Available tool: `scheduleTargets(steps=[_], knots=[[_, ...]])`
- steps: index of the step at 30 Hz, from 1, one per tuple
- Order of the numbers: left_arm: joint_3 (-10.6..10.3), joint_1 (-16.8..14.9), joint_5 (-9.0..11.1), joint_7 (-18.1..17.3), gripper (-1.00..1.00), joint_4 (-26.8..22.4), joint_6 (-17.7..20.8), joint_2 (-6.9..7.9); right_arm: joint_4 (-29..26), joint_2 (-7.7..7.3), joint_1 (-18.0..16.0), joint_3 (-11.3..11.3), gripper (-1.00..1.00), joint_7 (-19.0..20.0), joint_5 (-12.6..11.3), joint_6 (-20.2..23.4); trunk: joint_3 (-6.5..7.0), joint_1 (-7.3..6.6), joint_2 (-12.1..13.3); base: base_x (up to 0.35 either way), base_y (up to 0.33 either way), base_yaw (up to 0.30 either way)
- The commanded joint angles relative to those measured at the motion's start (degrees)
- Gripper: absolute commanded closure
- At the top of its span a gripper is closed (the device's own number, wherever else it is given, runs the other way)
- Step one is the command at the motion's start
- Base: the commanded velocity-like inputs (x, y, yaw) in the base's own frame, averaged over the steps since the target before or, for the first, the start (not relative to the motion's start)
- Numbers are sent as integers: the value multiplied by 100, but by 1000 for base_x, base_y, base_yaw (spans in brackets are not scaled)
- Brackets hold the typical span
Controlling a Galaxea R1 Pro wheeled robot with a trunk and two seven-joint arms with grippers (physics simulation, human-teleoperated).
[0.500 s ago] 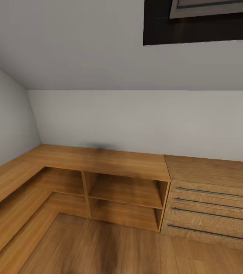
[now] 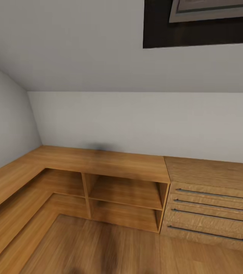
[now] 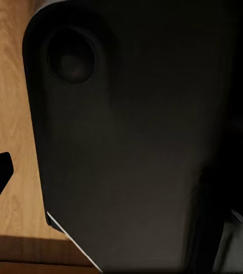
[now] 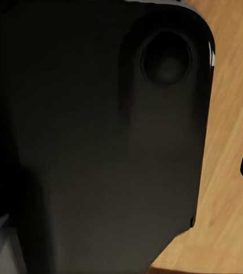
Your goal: In the bedroom, organize the workspace by keeping the computer under the desk, ensuring the monitor is on the desk, placing the keyboard on the desk next to the monitor, placing the mouse on the desk next to the keyboard, moving the folder from the swivel chair onto the desk next to the mouse, stacking the notebook on top of the folder with the pen on top of the notebook, and positioning the swivel chair next to the desk.
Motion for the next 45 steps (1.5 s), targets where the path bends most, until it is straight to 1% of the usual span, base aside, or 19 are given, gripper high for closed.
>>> scheduleTargets(steps=[1, 11, 12, 14, 15, 16, 17, 21, 22, 24, 25, 28, 29, 31, 32, 35, 36, 39, 45], knots=[[-1, 1, -3, -2, -100, -7, -2, 2, -1, 1, -1, 1, -100, 4, -1, -49, 14, -23, 39, 0, 0, 0], [21, 1, 21, 2, -100, -66, -6, 13, -87, -26, -1, -28, -100, 244, -27, -370, 198, -242, 440, 0, 0, -195], [22, 1, 23, 1, -100, -89, -7, 14, -211, -33, -1, -30, -100, 579, -28, -705, 216, -264, 480, 0, 0, -286], [24, 1, 27, 3, -100, -235, -9, 12, -484, -53, -1, -37, -100, 708, -41, -757, 252, -308, 560, 0, 0, -290], [24, 1, 29, 4, -100, -410, -9, 13, -702, -71, -1, -42, -100, 759, -71, -843, 270, -330, 600, 0, 0, -293], [22, 1, 30, 5, -100, -751, -10, 19, -1006, -84, -1, -43, -100, 809, -121, -1074, 286, -352, 641, 0, 0, -274], [23, 1, 31, 4, -100, -1019, -10, 16, -1152, -88, -1, -31, -100, 830, -130, -1302, 300, -374, 681, 0, 0, -234], [24, 1, 31, 5, -100, -1638, -12, 9, -1356, -84, -9, -18, -100, 853, -136, -1941, 349, -462, 841, 0, 0, -198], [25, 1, 35, 6, -100, -1951, -11, 5, -1461, -72, -28, -15, -100, 857, -138, -2306, 360, -484, 881, 0, 0, -173], [25, 1, 37, 6, -100, -2229, -11, -6, -1584, -39, -97, -13, -100, 853, -143, -2638, 382, -528, 961, 0, 0, -176], [25, -4, 39, 6, -100, -2524, -11, -19, -1711, 23, -297, -17, -100, 842, -182, -2985, 395, -550, 1002, 0, 0, -231], [25, -11, 38, 2, -100, -2508, -11, -26, -1626, 38, -541, -25, -100, 831, -254, -3130, 441, -616, 1122, 0, 0, -258], [25, -14, 37, 0, -100, -2362, -28, -29, -1458, 20, -687, -30, -100, 822, -298, -3208, 459, -638, 1162, 0, 0, -282], [25, -15, 39, -2, -100, -2241, -218, -21, -1298, -38, -785, -39, -100, 801, -328, -3259, 498, -682, 1242, 0, 0, -289], [34, -14, 40, -17, -100, -2188, -676, -4, -1232, -100, -825, -48, -100, 779, -343, -3280, 518, -704, 1282, 0, 0, -293], [31, -15, 40, -27, -100, -2161, -1073, 4, -1211, -133, -839, -52, -100, 771, -347, -3287, 578, -769, 1403, 0, 0, -294], [29, -16, 37, -31, -100, -2136, -1310, 5, -1203, -152, -844, -56, -100, 767, -349, -3290, 580, -769, 1403, 0, 0, -295], [27, -16, 29, -25, -100, -1963, -1671, 3, -1194, -180, -849, -60, -100, 764, -351, -3293, 587, -769, 1403, 0, 0, -295], [25, -15, 15, -8, -100, -1651, -2189, 18, -1194, -195, -852, -62, -100, 763, -352, -3294, 601, -769, 1403, 0, 0, -296]])
